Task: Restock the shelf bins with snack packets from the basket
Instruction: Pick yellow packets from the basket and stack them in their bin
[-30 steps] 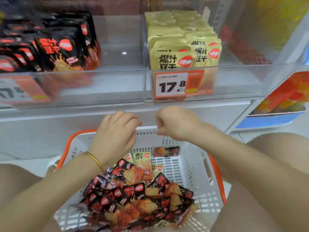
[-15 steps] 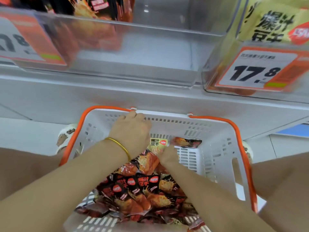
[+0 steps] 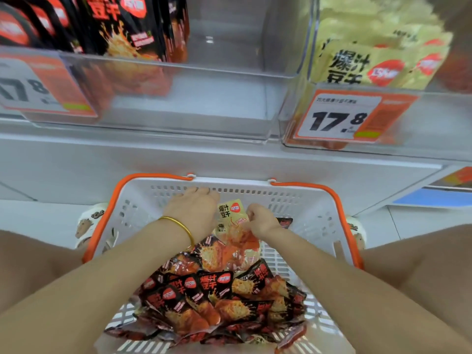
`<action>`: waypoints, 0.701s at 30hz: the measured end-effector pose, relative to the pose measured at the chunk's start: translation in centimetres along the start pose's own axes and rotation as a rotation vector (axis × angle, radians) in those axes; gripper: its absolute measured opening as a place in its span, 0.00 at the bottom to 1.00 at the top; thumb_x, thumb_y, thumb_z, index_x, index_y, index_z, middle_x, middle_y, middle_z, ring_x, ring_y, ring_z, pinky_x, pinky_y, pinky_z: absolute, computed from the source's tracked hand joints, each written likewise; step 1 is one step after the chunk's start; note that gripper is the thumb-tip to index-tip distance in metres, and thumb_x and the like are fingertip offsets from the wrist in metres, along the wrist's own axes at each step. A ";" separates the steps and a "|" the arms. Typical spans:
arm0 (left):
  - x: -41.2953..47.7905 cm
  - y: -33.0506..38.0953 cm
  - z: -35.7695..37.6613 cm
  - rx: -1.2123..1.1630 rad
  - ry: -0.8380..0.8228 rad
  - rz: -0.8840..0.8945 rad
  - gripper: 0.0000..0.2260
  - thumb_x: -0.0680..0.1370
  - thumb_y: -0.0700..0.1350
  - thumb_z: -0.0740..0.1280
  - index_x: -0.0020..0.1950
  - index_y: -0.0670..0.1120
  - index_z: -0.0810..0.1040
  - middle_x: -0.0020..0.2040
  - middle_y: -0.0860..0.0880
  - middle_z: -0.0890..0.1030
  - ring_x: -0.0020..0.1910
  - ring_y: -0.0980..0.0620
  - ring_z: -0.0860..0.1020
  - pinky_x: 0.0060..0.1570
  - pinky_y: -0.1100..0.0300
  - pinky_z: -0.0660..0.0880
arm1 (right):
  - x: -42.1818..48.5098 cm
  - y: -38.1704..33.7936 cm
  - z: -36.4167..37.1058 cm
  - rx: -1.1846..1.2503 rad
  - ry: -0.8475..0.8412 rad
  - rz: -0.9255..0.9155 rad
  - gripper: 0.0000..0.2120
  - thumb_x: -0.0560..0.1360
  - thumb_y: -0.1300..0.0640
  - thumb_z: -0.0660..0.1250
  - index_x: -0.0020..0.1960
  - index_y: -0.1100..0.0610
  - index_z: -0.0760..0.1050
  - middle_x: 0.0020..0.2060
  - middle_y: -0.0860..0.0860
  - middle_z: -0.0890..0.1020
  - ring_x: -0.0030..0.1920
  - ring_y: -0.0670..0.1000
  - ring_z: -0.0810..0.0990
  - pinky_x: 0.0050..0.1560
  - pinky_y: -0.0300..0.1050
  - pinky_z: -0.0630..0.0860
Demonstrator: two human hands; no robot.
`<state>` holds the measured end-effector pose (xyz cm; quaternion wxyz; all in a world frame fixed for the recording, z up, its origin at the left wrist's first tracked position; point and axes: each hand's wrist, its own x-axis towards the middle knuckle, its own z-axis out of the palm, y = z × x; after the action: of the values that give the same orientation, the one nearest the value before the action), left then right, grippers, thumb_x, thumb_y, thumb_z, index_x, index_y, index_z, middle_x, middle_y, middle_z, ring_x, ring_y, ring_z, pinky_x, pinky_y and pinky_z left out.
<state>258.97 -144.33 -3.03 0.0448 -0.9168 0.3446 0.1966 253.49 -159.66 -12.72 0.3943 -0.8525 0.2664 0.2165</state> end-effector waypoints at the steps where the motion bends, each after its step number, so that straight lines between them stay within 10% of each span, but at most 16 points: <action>1: 0.1 0.2 -0.2 -0.051 0.000 -0.007 0.20 0.79 0.47 0.61 0.70 0.46 0.64 0.67 0.46 0.69 0.66 0.45 0.67 0.62 0.51 0.69 | -0.9 -0.6 -1.5 0.040 -0.031 -0.024 0.20 0.74 0.65 0.68 0.33 0.54 0.59 0.31 0.49 0.66 0.36 0.51 0.67 0.39 0.45 0.67; 9: -1.8 4.6 -6.4 -0.544 0.164 0.092 0.15 0.71 0.49 0.73 0.53 0.46 0.75 0.47 0.50 0.79 0.47 0.50 0.76 0.42 0.57 0.70 | -11.8 -3.0 -11.4 0.485 -0.263 -0.180 0.15 0.73 0.61 0.71 0.56 0.55 0.70 0.44 0.55 0.80 0.42 0.54 0.77 0.44 0.52 0.72; 18: -4.4 11.0 -18.6 -0.441 0.880 0.392 0.22 0.73 0.48 0.70 0.66 0.46 0.71 0.58 0.48 0.74 0.57 0.48 0.72 0.57 0.58 0.66 | -21.2 -4.4 -26.6 0.694 0.298 -0.549 0.08 0.76 0.67 0.63 0.49 0.55 0.75 0.36 0.48 0.82 0.34 0.46 0.81 0.36 0.42 0.79; 21: -2.8 11.8 -20.3 -0.213 0.848 0.372 0.23 0.75 0.51 0.68 0.67 0.44 0.70 0.65 0.45 0.72 0.65 0.43 0.68 0.64 0.50 0.65 | -20.7 -4.7 -31.0 0.819 0.550 -0.603 0.10 0.74 0.70 0.64 0.45 0.55 0.75 0.39 0.50 0.82 0.36 0.47 0.81 0.38 0.43 0.80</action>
<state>256.04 -155.97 17.38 -0.2302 -0.8383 0.4689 -0.1560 245.53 -175.61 20.31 0.6526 -0.6935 0.1665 -0.2557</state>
